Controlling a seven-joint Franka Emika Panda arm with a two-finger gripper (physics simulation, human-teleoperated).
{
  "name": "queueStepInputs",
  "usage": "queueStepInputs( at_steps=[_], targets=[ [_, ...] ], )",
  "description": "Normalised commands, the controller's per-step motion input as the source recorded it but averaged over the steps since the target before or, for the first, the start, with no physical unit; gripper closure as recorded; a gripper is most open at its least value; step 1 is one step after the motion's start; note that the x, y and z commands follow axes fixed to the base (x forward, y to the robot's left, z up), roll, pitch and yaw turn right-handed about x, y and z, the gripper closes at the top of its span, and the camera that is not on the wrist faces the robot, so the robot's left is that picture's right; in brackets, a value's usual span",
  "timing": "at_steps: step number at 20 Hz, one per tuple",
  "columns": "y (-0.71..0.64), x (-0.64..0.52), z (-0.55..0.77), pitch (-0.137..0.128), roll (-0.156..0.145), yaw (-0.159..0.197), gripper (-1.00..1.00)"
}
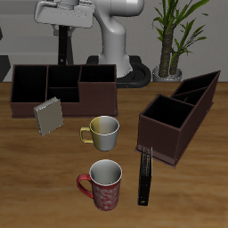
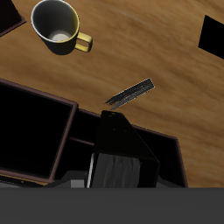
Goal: Place the right black book into the back desk caddy's back compartment
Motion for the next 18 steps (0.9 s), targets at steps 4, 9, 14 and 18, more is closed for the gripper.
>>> queueStepInputs(
  at_steps=[4,9,14,18],
  targets=[
    [-0.08,-0.1,-0.12,0.031,0.012,0.244,1.0],
    [-0.21,-0.15,-0.13,0.012,-0.054,0.284,1.0],
    [-0.24,-0.16,0.12,-0.02,-0.039,0.304,1.0],
    [-0.08,-0.03,0.14,-0.033,-0.039,0.164,1.0]
  ],
)
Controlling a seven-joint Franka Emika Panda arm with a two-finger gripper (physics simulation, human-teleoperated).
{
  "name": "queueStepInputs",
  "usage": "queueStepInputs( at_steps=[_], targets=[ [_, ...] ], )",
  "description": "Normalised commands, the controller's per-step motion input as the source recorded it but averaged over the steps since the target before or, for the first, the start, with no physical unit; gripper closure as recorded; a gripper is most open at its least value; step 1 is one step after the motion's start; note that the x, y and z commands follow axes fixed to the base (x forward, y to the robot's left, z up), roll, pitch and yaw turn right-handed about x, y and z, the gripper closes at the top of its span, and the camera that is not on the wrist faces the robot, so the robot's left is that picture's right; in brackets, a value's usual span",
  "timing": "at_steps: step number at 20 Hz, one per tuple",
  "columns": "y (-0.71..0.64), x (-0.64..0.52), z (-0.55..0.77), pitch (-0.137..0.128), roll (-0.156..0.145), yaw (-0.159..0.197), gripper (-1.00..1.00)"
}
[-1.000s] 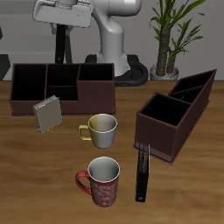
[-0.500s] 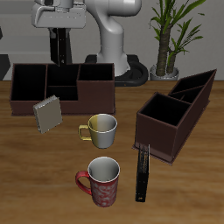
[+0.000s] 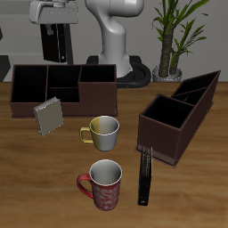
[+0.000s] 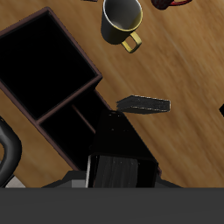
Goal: Place the right black book into the back desk caddy's back compartment
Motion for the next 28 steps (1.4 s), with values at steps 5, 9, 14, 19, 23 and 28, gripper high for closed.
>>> queueStepInputs(
  at_steps=[5,9,14,19,23,28],
  targets=[
    [0.08,-0.03,0.01,-0.033,0.005,0.227,1.0],
    [0.31,-0.09,-0.19,0.014,0.08,0.201,1.0],
    [0.23,-0.1,-0.16,-0.004,0.051,0.17,1.0],
    [-0.05,-0.1,-0.17,0.008,-0.001,0.181,1.0],
    [-0.1,-0.1,-0.14,0.009,-0.008,0.179,1.0],
    [-0.1,0.0,-0.11,0.027,-0.021,0.111,1.0]
  ],
)
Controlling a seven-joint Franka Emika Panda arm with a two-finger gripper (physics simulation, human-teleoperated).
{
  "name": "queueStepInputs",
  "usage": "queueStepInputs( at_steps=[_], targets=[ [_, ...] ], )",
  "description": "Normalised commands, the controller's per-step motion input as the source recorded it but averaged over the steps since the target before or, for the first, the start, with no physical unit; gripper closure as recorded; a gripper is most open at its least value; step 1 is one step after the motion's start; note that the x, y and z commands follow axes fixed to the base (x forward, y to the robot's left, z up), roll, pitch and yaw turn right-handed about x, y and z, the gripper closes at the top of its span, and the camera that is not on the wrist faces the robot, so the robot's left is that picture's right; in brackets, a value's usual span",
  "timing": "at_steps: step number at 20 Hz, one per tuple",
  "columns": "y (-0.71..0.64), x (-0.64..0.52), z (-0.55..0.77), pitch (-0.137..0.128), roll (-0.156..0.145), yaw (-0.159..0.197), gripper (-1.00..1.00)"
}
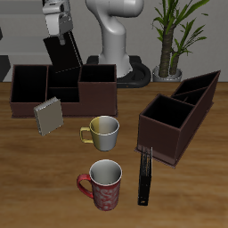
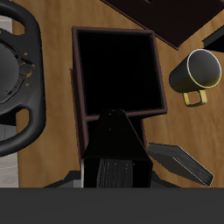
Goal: Place the right black book into the back desk caddy's back compartment
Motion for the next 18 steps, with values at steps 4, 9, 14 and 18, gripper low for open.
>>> queueStepInputs(
  at_steps=[4,9,14,18],
  targets=[
    [-0.37,0.11,-0.15,0.008,-0.067,0.232,1.0],
    [-0.23,0.1,-0.08,0.027,-0.037,0.051,1.0],
    [-0.19,0.12,-0.01,-0.015,-0.001,0.066,1.0],
    [-0.15,0.15,0.12,-0.057,0.056,-0.031,1.0]
  ],
)
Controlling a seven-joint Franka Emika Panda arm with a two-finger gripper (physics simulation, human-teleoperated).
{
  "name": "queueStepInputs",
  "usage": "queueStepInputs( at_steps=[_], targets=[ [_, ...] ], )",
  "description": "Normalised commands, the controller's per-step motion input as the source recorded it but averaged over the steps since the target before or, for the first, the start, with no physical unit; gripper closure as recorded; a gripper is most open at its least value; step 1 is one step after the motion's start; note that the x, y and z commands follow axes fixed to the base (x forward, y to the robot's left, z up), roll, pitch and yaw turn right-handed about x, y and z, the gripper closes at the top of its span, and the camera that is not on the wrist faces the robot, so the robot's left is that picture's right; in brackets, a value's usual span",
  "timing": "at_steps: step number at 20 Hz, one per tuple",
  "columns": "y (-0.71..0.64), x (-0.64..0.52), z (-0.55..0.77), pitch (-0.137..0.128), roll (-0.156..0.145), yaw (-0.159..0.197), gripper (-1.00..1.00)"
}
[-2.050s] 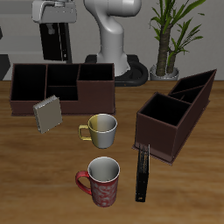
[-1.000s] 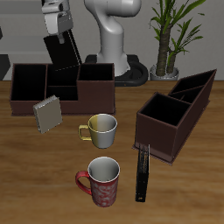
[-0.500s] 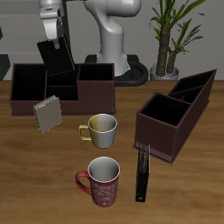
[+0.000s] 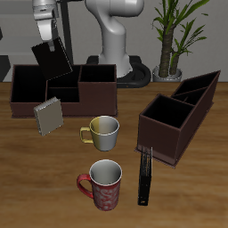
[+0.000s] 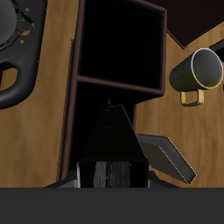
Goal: Place the right black book into the back desk caddy's back compartment
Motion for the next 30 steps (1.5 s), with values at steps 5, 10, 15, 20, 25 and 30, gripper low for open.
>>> queueStepInputs(
  at_steps=[5,10,15,20,25,30],
  targets=[
    [0.0,0.09,0.02,-0.031,0.003,0.008,1.0],
    [0.35,0.06,-0.13,0.02,0.056,-0.026,1.0],
    [0.3,-0.01,-0.02,0.002,0.046,-0.008,1.0],
    [0.15,-0.01,-0.2,0.043,0.021,-0.023,1.0],
    [0.1,-0.13,-0.24,0.046,0.016,-0.003,1.0],
    [0.26,-0.08,-0.12,0.026,0.048,0.015,1.0]
  ],
)
